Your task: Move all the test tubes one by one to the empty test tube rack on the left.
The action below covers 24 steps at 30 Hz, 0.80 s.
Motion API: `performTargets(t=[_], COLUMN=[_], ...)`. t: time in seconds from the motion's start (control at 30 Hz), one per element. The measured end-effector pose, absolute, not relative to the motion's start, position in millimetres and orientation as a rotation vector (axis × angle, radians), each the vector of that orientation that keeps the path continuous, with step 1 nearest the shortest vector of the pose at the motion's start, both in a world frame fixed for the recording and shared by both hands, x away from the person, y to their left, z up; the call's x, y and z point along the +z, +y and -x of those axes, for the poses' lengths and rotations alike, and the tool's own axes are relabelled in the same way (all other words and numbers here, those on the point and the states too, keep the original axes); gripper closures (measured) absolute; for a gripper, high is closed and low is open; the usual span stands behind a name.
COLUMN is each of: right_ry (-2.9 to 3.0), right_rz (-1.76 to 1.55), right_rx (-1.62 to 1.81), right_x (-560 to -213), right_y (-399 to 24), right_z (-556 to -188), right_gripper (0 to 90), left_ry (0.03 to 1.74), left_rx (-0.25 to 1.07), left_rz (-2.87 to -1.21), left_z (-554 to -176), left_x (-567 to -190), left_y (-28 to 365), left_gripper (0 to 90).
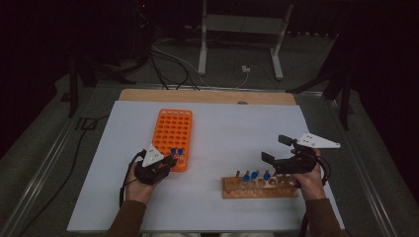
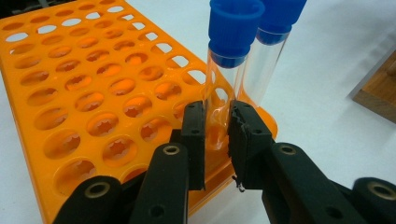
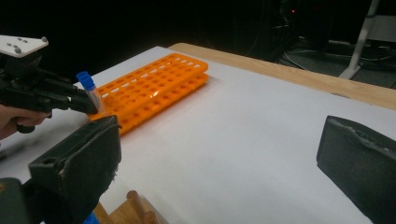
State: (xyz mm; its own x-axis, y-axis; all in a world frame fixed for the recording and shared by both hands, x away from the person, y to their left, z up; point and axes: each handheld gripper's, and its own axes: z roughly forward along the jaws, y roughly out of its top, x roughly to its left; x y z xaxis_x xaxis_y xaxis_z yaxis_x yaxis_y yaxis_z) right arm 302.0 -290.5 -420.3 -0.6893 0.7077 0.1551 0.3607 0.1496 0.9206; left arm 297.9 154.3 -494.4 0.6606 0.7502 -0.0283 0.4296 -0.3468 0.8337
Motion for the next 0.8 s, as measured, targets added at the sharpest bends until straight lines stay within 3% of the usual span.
performTargets(t=[0.3, 0.53, 0.8], right_ry=[2.130, 2.162, 2.213], right_rz=[-1.026, -1.013, -0.991], right_rx=[1.531, 1.506, 1.483], right_x=[-419, -418, -422], right_y=[-292, -293, -294], right_z=[-298, -293, -282], right_gripper=[0.0, 0.0, 1.9], left_ry=[0.894, 0.944, 0.921], left_rx=[0.391, 0.420, 0.402], left_rz=[-1.925, -1.834, -1.825], left_z=[-294, -288, -283], left_x=[-490, -480, -472], left_y=[162, 172, 175], left_gripper=[52.4, 18.3, 1.0])
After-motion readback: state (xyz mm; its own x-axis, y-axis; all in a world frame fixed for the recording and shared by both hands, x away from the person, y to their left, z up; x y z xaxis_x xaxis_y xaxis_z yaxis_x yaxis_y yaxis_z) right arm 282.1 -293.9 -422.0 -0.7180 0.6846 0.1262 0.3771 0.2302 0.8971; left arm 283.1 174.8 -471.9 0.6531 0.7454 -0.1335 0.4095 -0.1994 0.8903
